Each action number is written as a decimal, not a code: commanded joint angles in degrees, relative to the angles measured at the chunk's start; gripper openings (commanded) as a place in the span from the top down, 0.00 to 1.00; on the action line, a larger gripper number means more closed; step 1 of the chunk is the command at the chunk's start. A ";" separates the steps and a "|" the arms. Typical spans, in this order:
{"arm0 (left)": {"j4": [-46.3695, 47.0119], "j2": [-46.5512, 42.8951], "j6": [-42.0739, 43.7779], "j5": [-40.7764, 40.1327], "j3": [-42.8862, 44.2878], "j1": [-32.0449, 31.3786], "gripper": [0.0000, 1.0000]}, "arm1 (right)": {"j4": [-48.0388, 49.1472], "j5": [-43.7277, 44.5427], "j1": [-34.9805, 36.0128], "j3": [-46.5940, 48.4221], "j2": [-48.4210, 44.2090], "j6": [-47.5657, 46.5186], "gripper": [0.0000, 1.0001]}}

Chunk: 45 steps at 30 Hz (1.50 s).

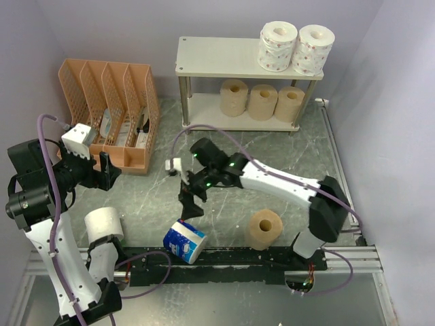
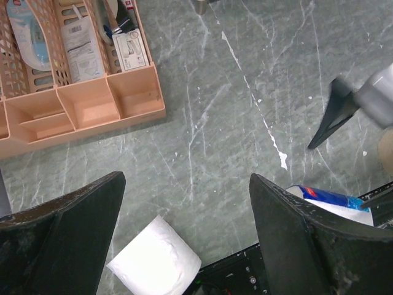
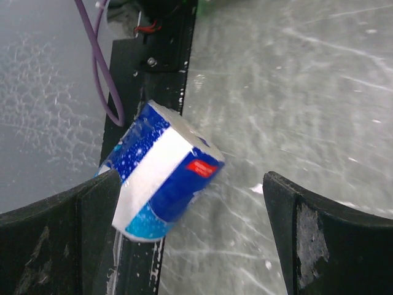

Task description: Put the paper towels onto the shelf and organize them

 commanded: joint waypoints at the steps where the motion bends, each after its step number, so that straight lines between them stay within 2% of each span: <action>1: 2.11 -0.14 -1.12 0.24 -0.44 0.51 0.06 | 0.02 -2.23 4.21 3.66 6.20 -2.01 0.00; 4: 2.10 -0.27 -0.95 0.64 -0.43 0.51 0.06 | -1.68 -3.22 6.08 8.59 11.60 -3.17 0.00; 13: 2.01 -2.77 -0.86 1.07 -0.48 0.48 0.06 | -19.10 -4.49 10.25 23.01 28.24 -9.56 0.00; 24: 3.86 -5.13 -1.26 0.13 -2.61 0.47 0.06 | -22.54 0.19 11.52 20.47 26.21 -8.92 0.00; 30: 4.43 -4.33 -1.06 -0.23 -3.33 0.54 0.06 | -23.41 1.24 11.53 19.09 25.57 -8.54 0.09; 31: 4.40 -4.25 -1.02 -0.19 -3.29 0.50 0.06 | -23.65 1.48 11.54 19.08 25.68 -8.57 0.13; 33: 4.44 -4.32 -1.02 -0.16 -3.33 0.52 0.06 | -23.59 2.20 11.56 19.21 25.97 -8.10 0.33; 34: 4.47 -4.44 -1.08 -0.18 -3.33 0.50 0.06 | -23.64 2.77 11.56 19.54 26.35 -8.20 0.53; 35: 4.47 -4.56 -1.10 -0.25 -3.33 0.53 0.06 | -23.68 3.60 11.55 19.97 26.73 -8.14 0.82; 36: 4.47 -4.53 -1.11 -0.25 -3.33 0.48 0.06 | -23.42 5.46 11.55 20.36 27.09 -7.84 1.00; 41: 4.60 -4.62 -1.28 -0.52 -3.38 0.52 0.06 | -22.43 8.49 11.35 21.29 26.86 -7.36 1.00; 45: 4.60 -4.53 -1.37 -0.61 -3.42 0.56 0.06 | -18.07 14.05 10.18 19.90 20.65 -4.65 1.00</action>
